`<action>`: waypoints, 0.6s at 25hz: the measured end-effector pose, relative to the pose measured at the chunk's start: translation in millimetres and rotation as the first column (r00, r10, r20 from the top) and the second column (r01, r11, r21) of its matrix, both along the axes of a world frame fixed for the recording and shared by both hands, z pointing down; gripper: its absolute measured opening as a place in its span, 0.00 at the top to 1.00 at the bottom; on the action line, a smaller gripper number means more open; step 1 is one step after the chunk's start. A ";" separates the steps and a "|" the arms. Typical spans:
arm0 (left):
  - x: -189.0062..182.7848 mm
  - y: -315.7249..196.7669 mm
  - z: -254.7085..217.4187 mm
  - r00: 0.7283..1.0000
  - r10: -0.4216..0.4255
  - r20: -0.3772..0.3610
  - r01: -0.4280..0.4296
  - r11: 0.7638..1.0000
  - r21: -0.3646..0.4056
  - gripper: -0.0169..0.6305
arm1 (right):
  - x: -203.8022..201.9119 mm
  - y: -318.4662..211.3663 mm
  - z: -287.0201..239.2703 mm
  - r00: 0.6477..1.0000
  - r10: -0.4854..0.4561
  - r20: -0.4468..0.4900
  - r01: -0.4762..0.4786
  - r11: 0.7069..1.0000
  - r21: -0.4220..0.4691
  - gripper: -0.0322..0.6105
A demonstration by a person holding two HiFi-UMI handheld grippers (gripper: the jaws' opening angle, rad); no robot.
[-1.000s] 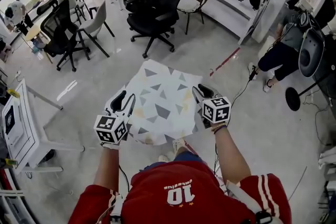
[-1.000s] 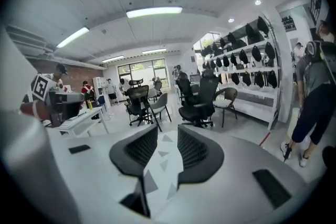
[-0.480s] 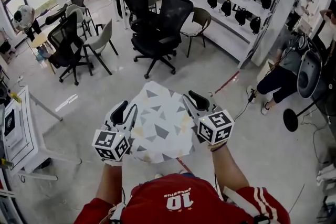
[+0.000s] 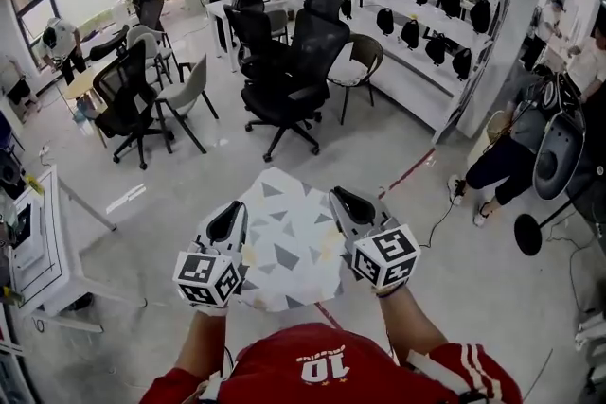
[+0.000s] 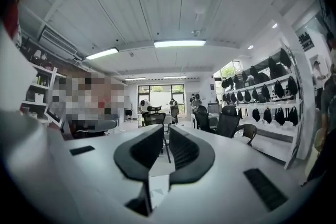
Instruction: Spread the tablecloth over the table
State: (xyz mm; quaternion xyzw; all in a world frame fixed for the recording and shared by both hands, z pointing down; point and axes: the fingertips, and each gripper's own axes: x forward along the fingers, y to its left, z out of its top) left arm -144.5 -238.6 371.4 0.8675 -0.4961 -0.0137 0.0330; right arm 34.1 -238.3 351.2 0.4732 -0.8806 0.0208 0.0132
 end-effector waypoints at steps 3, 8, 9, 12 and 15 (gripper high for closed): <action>-2.5 1.2 -3.5 0.999 -0.044 0.020 0.044 0.999 0.017 0.96 | 6.7 -4.1 1.1 1.000 0.023 0.012 -0.023 1.000 -0.005 0.89; -5.8 4.8 -7.9 0.997 -0.071 0.026 0.070 0.997 0.026 0.96 | 12.7 -9.6 -1.0 0.998 0.049 0.030 -0.050 0.999 0.009 0.93; -6.0 5.6 -8.6 0.997 -0.075 0.025 0.074 0.997 0.027 0.96 | 13.6 -9.9 -2.0 0.998 0.051 0.030 -0.051 0.999 0.014 0.93; -5.9 6.0 -11.9 0.996 -0.086 0.024 0.085 0.996 0.037 0.96 | 14.8 -10.9 -3.0 0.998 0.043 0.034 -0.044 0.999 0.021 0.93; -5.2 5.7 -13.3 0.995 -0.097 0.031 0.095 0.994 0.048 0.96 | 15.9 -11.3 0.5 0.999 0.037 0.037 -0.037 0.999 0.015 0.93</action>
